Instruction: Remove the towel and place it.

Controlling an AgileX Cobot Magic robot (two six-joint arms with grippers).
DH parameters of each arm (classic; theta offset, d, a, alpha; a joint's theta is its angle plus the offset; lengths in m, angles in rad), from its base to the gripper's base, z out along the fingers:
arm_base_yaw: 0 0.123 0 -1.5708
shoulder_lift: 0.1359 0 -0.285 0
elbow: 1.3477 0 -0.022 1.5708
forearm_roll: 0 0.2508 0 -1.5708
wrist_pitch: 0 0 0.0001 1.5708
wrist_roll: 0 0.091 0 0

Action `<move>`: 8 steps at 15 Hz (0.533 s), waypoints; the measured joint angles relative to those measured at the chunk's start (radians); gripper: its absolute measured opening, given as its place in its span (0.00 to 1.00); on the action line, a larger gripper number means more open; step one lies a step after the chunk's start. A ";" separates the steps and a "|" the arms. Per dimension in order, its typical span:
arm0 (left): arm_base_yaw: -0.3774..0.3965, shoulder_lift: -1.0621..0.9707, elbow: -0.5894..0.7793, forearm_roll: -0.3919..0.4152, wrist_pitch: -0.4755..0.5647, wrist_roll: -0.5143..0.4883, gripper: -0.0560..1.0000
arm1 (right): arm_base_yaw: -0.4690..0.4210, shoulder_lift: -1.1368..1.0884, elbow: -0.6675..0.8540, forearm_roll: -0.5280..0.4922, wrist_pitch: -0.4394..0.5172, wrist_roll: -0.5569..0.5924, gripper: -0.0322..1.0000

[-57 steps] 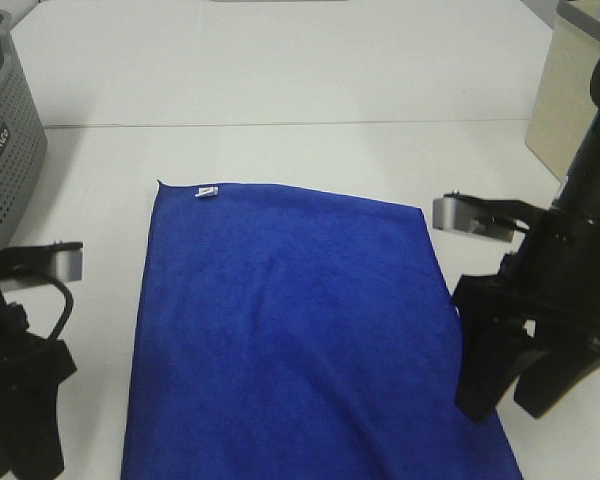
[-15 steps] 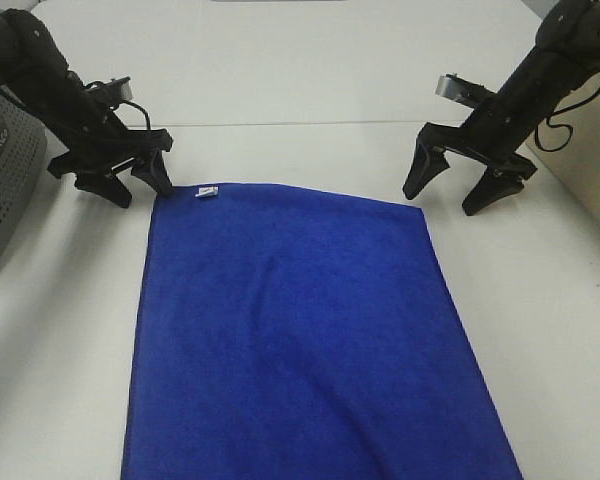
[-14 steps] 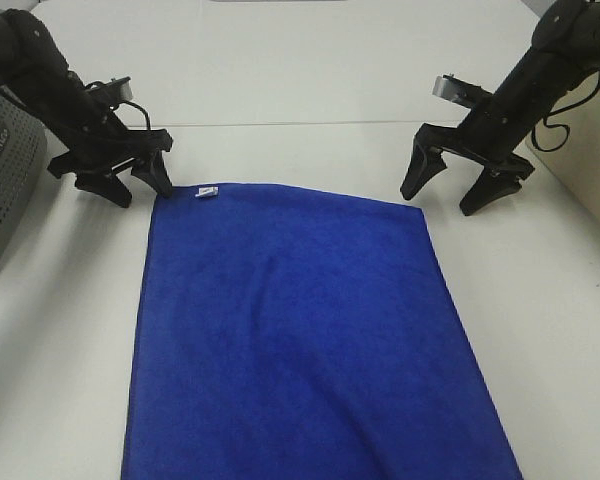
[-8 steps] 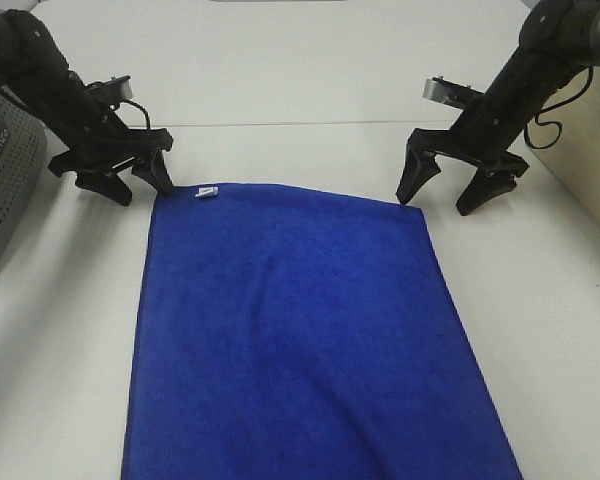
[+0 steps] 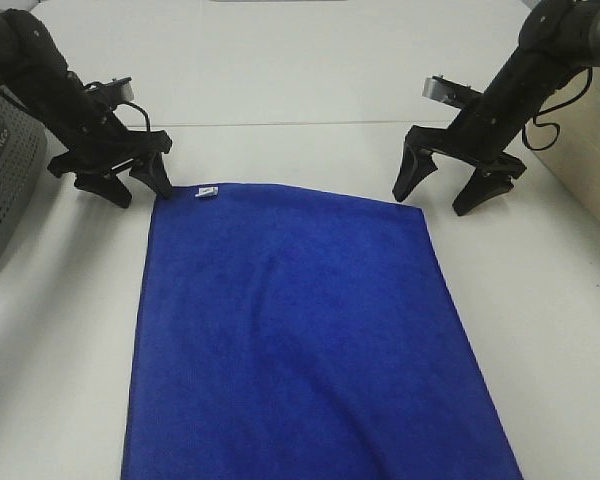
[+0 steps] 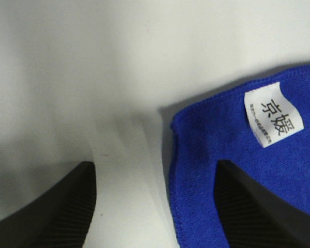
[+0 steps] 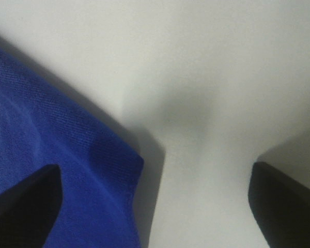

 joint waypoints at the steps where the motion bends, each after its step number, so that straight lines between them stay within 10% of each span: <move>1: 0.000 0.000 0.000 0.000 0.002 0.000 0.65 | 0.000 0.000 0.000 0.000 -0.001 0.004 0.95; 8: -0.064 0.000 0.000 -0.002 -0.007 0.000 0.65 | 0.093 0.010 -0.001 0.014 -0.034 0.018 0.94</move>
